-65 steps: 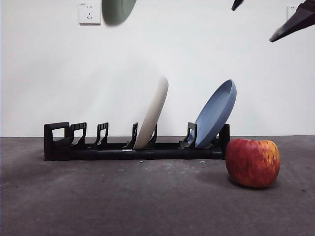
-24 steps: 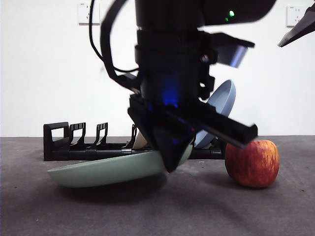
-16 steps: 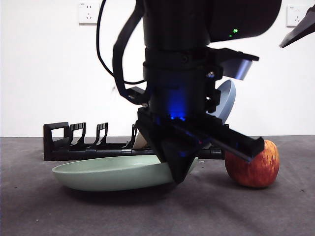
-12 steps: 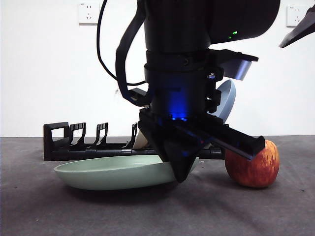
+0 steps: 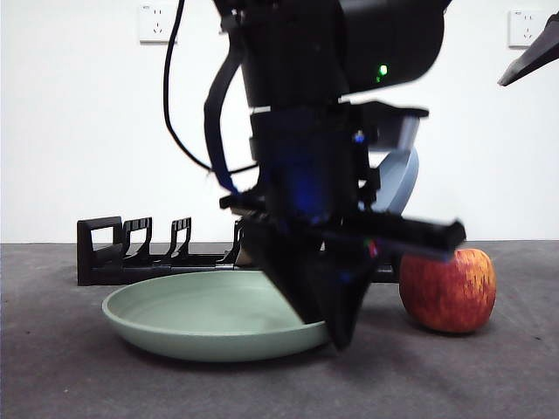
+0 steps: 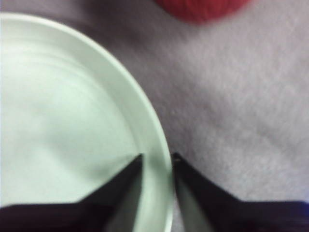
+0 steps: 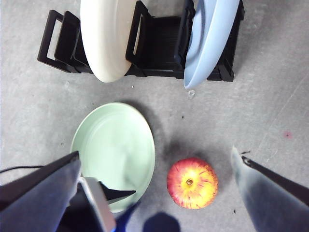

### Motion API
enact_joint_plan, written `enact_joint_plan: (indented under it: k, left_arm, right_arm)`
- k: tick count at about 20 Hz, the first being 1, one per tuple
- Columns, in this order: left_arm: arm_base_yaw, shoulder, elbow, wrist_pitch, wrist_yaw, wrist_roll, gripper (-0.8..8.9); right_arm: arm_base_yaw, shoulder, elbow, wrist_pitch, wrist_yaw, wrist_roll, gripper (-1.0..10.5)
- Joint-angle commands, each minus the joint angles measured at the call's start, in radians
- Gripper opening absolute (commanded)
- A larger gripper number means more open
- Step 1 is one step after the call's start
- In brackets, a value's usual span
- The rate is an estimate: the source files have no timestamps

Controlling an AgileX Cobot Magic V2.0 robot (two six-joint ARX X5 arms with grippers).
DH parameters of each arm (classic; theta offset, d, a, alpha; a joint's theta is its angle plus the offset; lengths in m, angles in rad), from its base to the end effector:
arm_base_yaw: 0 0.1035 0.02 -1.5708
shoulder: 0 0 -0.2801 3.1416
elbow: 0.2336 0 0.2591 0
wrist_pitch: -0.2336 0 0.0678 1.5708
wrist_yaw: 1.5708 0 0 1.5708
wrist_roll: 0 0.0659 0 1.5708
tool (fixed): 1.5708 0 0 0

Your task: Take the green plate from the plate rack,put the plate on the table,take the apple from the table,put the apple in the plate

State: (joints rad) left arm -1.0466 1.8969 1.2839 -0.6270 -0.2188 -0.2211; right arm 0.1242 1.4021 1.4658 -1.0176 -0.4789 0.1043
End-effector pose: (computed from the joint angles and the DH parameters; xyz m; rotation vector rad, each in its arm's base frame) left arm 0.2092 -0.3334 0.1479 0.5606 1.0850 -0.5916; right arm 0.2877 0.0665 0.3525 0.2642 0.9820 0.5067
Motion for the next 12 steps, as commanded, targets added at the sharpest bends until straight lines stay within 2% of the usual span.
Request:
enact_joint_plan:
  k: [1,6,12]
  left_arm:
    - [-0.007,0.018,-0.013,-0.004,0.01,-0.006,1.64]
    - [-0.028,-0.089,-0.012,-0.014,0.01,-0.01,1.64]
    - [-0.089,-0.487,-0.011,-0.016,0.043,-0.013,1.63]
  right_arm:
    - [0.001,0.002,0.003,-0.001,-0.001,-0.005,5.6]
    - [0.001,0.002,0.003,0.0,0.0,-0.021,5.6]
    - [0.001,0.0,0.003,-0.005,0.002,-0.048,5.6]
